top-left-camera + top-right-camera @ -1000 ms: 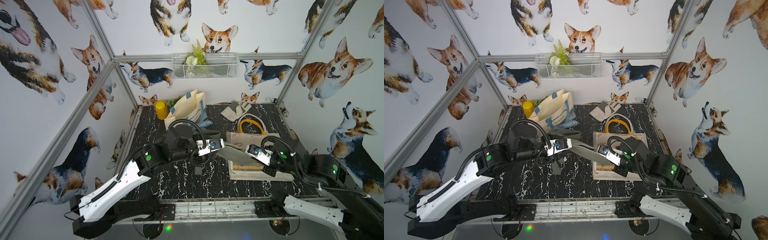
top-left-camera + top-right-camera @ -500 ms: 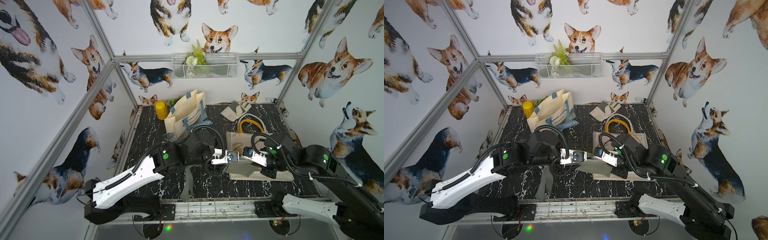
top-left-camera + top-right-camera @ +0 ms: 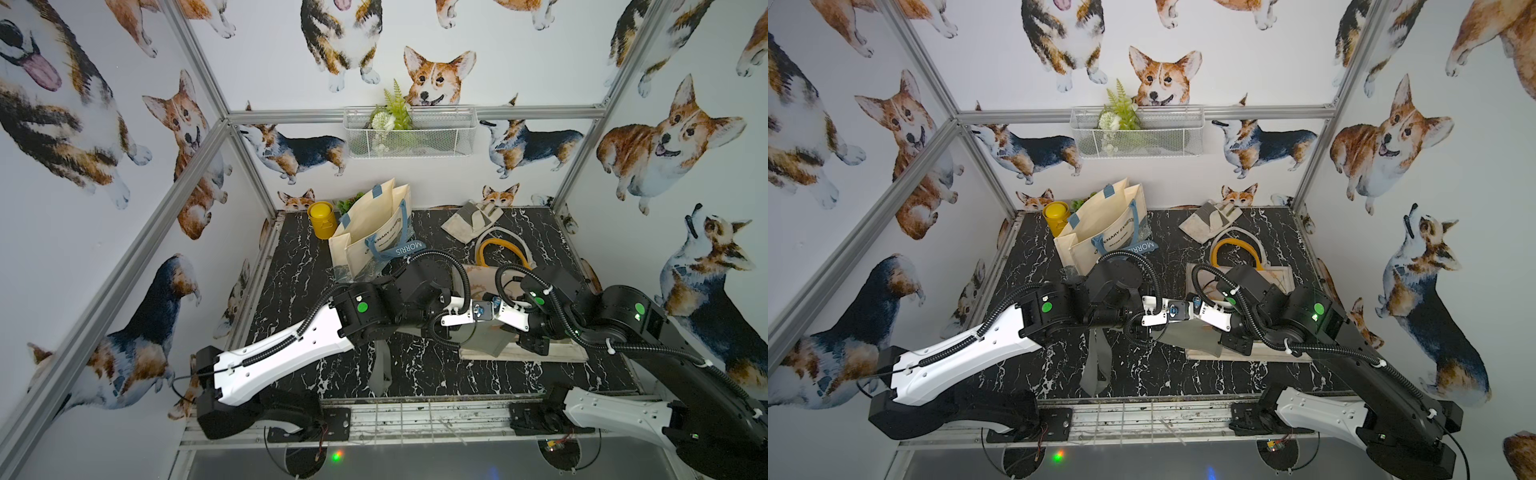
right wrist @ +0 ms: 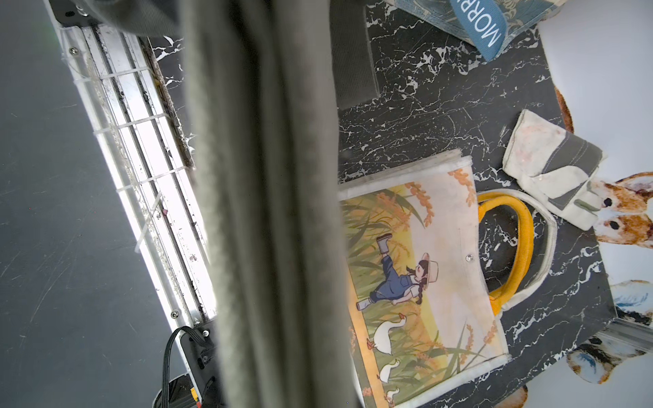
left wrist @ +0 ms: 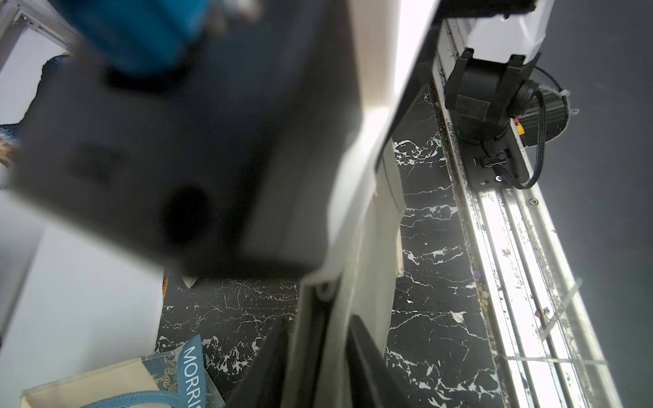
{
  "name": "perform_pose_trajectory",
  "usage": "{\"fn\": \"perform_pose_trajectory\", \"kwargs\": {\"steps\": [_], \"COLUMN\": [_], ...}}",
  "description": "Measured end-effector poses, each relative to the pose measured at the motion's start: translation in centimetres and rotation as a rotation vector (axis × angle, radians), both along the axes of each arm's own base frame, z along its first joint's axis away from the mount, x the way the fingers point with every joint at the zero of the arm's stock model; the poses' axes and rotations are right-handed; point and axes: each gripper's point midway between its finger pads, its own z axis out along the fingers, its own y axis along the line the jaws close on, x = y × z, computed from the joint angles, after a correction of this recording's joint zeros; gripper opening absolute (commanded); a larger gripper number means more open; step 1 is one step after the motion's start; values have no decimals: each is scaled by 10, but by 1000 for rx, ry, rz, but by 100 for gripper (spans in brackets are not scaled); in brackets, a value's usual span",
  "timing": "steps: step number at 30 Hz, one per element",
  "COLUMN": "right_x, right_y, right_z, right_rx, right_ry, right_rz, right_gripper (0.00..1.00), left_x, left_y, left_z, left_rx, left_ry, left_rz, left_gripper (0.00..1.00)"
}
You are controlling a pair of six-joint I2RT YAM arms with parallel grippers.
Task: Put away the canvas bag
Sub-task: Press the canvas bag.
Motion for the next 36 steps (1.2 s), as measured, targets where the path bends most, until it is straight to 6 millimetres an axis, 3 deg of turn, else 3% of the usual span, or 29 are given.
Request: {"fn": "perform_pose_trajectory", "kwargs": {"steps": [4, 6, 9, 14, 21, 25, 29, 33, 36], "right_x": [-1, -2, -9, -12, 4, 13, 20, 20, 19], "right_y": [7, 11, 13, 28, 48, 47, 42, 36, 33], "right_z": [0, 1, -3, -3, 3, 0, 7, 19, 26], "right_rx": [50, 105, 177, 333, 470, 495, 527, 559, 560], "right_ry": [-3, -12, -21, -52, -141, -194, -261, -313, -329], "right_rz": [10, 6, 26, 45, 42, 3, -25, -33, -28], "right_gripper": [22, 40, 52, 58, 59, 52, 24, 4, 0], "left_x": [2, 4, 7, 15, 24, 25, 21, 17, 15], "left_y": [9, 17, 31, 45, 53, 56, 58, 57, 56], "left_z": [3, 3, 10, 24, 35, 56, 65, 67, 68], "left_rx": [-44, -63, -122, -246, -363, -466, -505, -509, -505], "left_ry": [10, 18, 34, 119, 210, 225, 244, 251, 239], "left_rz": [17, 33, 54, 84, 120, 106, 77, 47, 31], "left_gripper": [0, 0, 0, 0, 0, 0, 0, 0, 0]}}
